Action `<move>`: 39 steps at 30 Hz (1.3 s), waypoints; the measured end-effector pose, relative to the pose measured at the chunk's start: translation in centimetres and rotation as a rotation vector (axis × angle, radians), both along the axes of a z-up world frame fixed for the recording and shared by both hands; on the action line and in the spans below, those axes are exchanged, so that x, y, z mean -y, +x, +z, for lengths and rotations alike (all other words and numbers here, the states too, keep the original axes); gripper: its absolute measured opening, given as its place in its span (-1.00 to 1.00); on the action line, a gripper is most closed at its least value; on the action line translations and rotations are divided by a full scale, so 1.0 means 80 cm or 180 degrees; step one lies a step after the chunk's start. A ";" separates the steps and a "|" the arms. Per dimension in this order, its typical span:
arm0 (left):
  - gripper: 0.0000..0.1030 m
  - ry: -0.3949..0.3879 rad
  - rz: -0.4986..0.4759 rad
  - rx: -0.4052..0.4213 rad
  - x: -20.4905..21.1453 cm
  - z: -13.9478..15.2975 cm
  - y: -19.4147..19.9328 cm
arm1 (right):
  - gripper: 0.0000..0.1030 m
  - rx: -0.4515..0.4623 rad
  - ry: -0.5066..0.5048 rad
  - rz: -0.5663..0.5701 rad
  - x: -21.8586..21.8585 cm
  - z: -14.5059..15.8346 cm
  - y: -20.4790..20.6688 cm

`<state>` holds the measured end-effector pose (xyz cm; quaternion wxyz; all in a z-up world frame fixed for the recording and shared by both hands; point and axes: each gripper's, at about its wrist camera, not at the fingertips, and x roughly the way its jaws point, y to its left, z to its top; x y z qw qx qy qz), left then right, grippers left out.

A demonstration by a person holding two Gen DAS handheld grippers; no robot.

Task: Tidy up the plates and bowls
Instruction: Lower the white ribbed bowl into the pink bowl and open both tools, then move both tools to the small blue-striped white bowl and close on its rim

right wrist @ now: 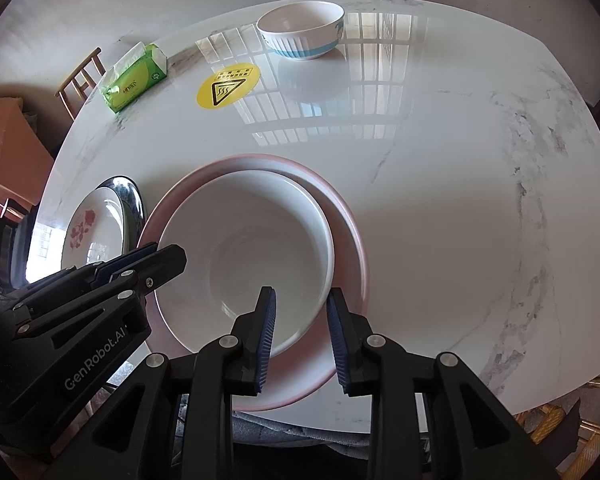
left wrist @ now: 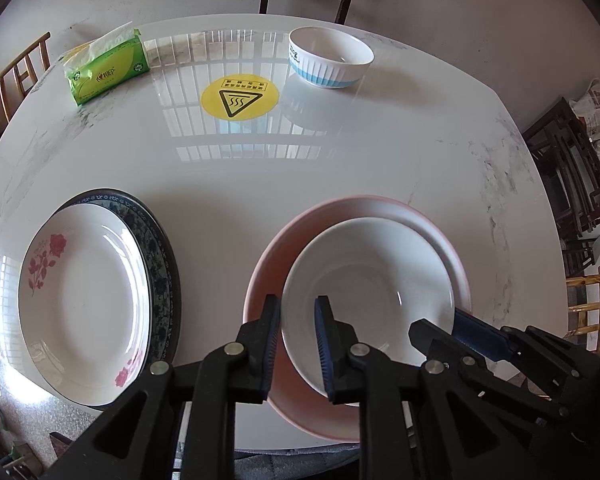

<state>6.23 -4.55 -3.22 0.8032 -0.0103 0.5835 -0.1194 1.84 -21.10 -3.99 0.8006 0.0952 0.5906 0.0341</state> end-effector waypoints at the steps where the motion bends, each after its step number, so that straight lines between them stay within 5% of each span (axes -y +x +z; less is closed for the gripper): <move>1: -0.61 -0.0020 -0.0016 0.0023 0.000 0.003 -0.001 | -0.42 0.0014 -0.0001 -0.0004 0.001 0.001 0.000; 10: -0.56 -0.0083 -0.0110 0.0210 -0.004 0.028 -0.004 | -0.38 0.0146 0.0005 0.0002 0.005 0.020 -0.002; 21: -0.40 -0.0178 0.0144 0.0338 -0.038 0.040 0.014 | -0.28 0.0325 0.0101 -0.0079 0.034 0.041 0.008; 25: -0.34 -0.0163 0.0261 0.0384 -0.053 0.040 0.029 | -0.01 0.0432 0.0128 -0.0134 0.049 0.049 0.016; 39: -0.33 -0.0075 0.0361 0.0354 -0.065 0.029 0.125 | 0.00 0.0329 -0.0044 -0.0196 0.098 0.040 0.091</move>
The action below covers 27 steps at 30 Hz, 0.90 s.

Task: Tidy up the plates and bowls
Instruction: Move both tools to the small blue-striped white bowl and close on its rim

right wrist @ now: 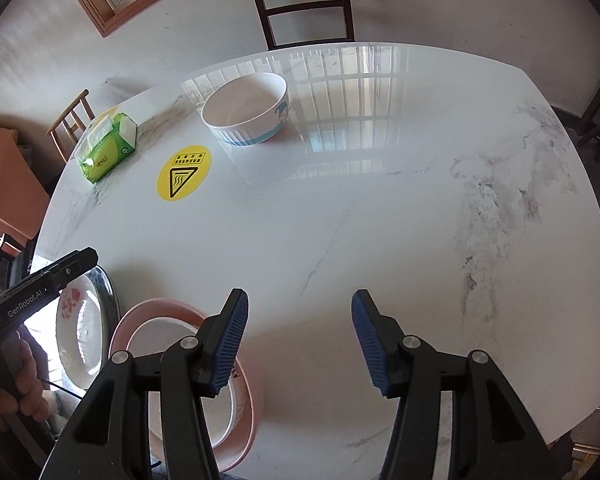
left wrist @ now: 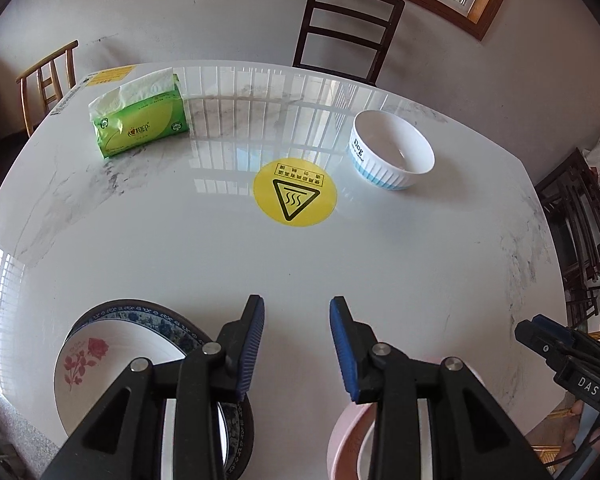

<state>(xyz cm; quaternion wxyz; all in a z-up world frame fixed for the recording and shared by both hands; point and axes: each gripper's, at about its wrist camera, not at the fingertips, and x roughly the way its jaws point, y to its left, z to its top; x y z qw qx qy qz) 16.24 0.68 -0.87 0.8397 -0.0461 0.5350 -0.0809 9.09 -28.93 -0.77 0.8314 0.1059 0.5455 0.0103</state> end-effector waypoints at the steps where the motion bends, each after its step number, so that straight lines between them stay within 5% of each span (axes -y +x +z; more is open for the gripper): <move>1: -0.33 -0.0007 0.0010 -0.0008 0.000 -0.001 0.008 | 0.00 -0.0009 0.0024 -0.0010 0.004 0.000 0.006; 27: -0.33 -0.0339 -0.0224 -0.0110 0.082 -0.033 0.229 | -0.14 0.0013 0.0198 0.0090 0.025 -0.030 0.255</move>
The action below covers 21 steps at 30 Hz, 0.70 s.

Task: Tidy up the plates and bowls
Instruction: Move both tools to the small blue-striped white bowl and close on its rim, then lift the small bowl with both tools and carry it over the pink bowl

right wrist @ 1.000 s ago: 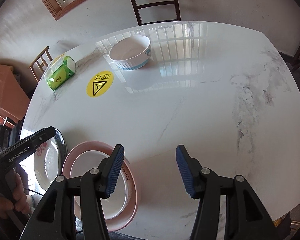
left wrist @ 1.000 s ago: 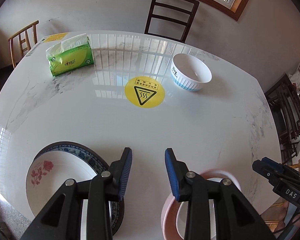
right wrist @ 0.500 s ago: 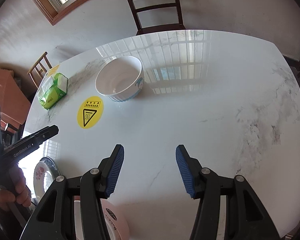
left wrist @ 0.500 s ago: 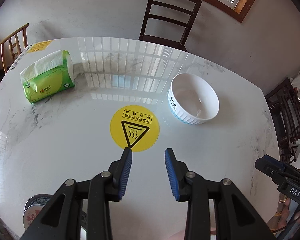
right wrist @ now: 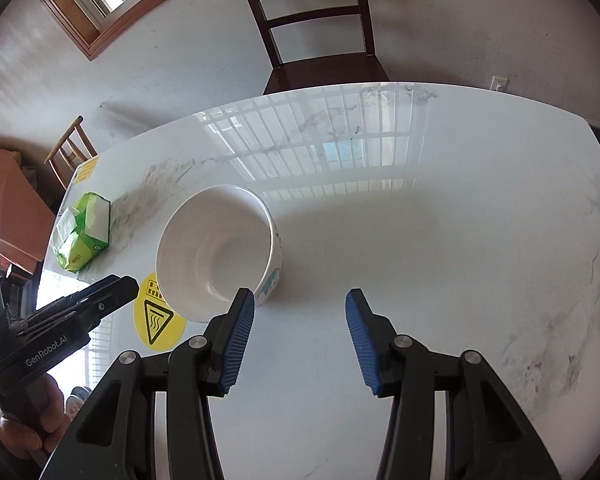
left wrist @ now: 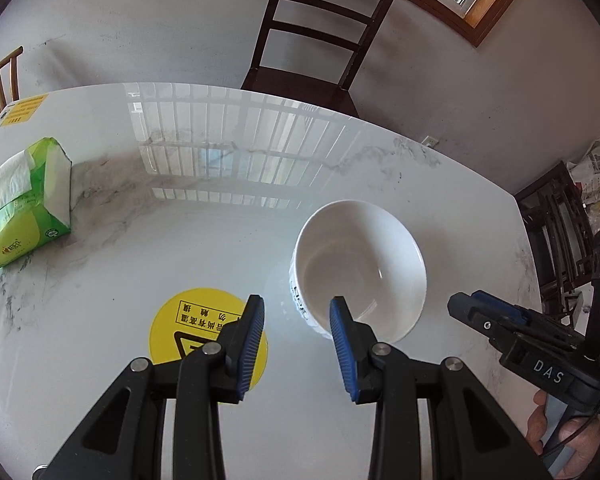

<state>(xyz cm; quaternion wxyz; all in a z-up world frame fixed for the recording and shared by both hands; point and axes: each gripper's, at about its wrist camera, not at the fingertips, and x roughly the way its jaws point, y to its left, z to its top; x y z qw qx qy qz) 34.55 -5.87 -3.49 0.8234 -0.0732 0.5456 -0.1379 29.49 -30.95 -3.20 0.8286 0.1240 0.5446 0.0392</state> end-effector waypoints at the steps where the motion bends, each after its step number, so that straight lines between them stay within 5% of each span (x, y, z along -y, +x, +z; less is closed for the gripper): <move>1: -0.33 0.0018 -0.0012 -0.0002 0.005 -0.002 0.005 | -0.15 -0.0013 -0.0024 0.0001 -0.002 -0.004 0.006; 17: -0.33 0.0116 -0.0009 -0.0256 0.027 -0.067 0.045 | -0.41 -0.0144 -0.0075 0.0177 -0.025 -0.058 0.045; 21: -0.62 -0.0073 -0.0058 -0.0309 0.030 -0.077 0.048 | -0.58 -0.0151 -0.0009 0.0221 -0.031 -0.062 0.046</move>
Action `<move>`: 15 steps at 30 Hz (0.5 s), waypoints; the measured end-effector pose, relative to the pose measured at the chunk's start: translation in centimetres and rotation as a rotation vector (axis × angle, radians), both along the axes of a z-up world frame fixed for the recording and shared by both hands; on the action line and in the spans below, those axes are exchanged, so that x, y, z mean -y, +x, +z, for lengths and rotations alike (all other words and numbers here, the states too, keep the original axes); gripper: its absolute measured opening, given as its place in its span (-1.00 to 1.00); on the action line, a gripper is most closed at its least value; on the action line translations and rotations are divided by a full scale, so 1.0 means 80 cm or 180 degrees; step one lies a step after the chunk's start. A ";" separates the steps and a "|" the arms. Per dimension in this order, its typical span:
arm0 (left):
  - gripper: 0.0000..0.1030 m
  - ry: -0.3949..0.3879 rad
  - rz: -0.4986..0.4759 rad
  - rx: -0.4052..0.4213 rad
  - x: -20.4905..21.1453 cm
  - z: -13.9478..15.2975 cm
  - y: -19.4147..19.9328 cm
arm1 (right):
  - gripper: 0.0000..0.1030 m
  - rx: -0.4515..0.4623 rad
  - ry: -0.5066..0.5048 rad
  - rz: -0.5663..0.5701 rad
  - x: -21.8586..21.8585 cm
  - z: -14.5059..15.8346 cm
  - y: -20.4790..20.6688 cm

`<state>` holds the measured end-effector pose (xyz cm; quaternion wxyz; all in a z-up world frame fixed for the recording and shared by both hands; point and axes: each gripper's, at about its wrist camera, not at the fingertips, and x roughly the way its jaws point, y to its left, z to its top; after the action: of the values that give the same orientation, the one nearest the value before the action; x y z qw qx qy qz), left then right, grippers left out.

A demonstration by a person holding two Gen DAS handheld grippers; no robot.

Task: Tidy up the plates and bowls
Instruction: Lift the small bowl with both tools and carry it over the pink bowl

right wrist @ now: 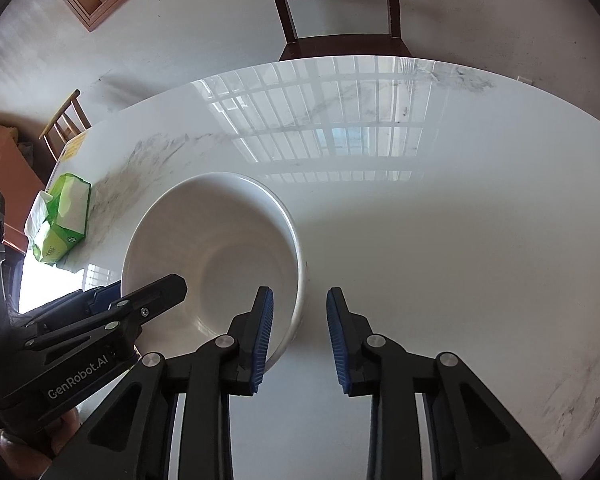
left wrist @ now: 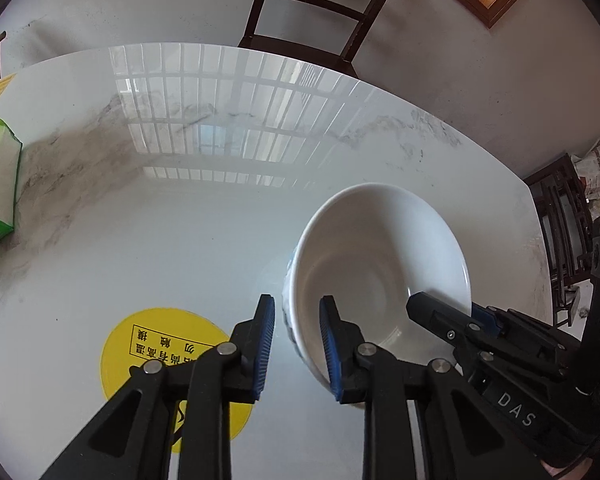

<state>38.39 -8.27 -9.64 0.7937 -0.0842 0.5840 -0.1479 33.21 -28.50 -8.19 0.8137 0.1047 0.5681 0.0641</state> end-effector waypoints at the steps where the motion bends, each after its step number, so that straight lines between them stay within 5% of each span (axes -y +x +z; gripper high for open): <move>1: -0.62 0.0010 0.0010 0.0008 0.001 -0.001 0.000 | -0.65 -0.0010 0.0024 -0.0001 -0.001 -0.001 0.000; 15: -0.68 0.0137 -0.0007 0.0074 0.003 0.004 -0.009 | -0.68 -0.0043 0.0008 -0.0097 -0.007 -0.001 -0.001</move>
<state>37.66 -8.54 -9.35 0.8019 -0.0647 0.5779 -0.1371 33.12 -27.92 -8.29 0.8107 0.1148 0.5718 0.0517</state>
